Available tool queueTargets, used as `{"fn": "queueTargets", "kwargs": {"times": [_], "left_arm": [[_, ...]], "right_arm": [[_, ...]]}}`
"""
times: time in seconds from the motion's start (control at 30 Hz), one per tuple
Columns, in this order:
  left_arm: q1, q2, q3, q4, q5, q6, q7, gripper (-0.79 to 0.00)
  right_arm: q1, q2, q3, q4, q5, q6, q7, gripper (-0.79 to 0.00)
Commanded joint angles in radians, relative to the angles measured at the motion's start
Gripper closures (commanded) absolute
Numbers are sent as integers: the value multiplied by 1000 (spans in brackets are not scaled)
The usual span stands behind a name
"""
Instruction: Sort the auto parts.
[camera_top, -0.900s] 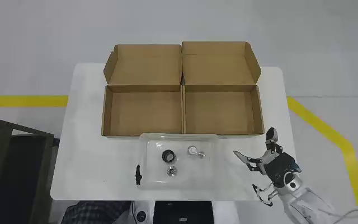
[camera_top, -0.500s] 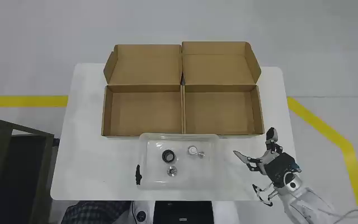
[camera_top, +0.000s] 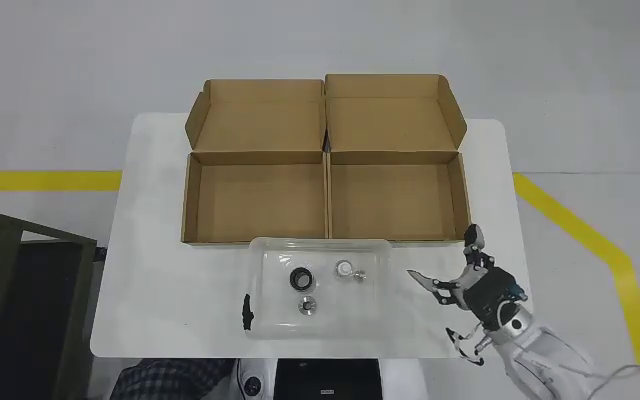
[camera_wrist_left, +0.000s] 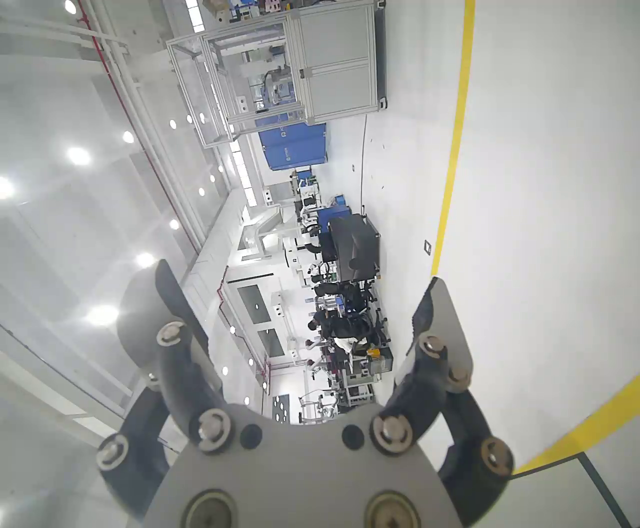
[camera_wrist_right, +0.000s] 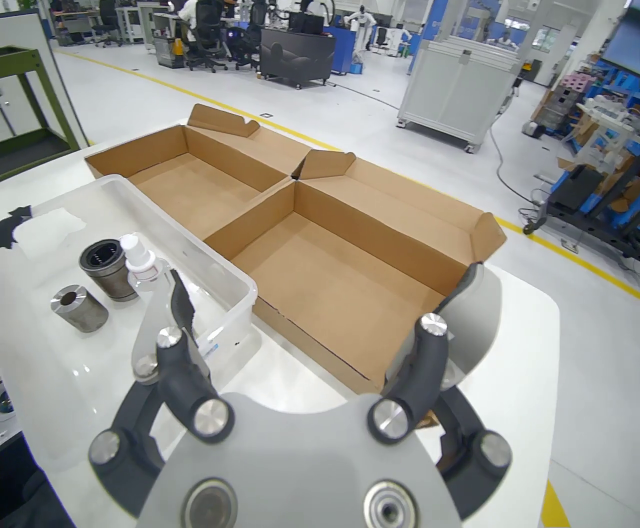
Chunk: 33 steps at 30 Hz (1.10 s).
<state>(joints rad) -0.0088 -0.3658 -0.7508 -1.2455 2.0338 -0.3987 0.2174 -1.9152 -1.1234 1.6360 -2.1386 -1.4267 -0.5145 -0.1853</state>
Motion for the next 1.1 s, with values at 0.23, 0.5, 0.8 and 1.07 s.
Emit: {"fn": "queueTargets", "kwargs": {"times": [0.23,0.5,0.8,1.07], "left_arm": [[0,0,0,0,0,0,0,-785],[0,0,0,0,0,0,0,-785],[0,0,0,0,0,0,0,-785],[0,0,0,0,0,0,0,-785]], "right_arm": [[183,4,-171,4,-24,-152,260,-785],[307,-5,-344,36,-68,-165,407,-785],[356,-10,-438,56,-89,-164,496,-785],[399,-12,-491,81,-85,-169,596,-785]]}}
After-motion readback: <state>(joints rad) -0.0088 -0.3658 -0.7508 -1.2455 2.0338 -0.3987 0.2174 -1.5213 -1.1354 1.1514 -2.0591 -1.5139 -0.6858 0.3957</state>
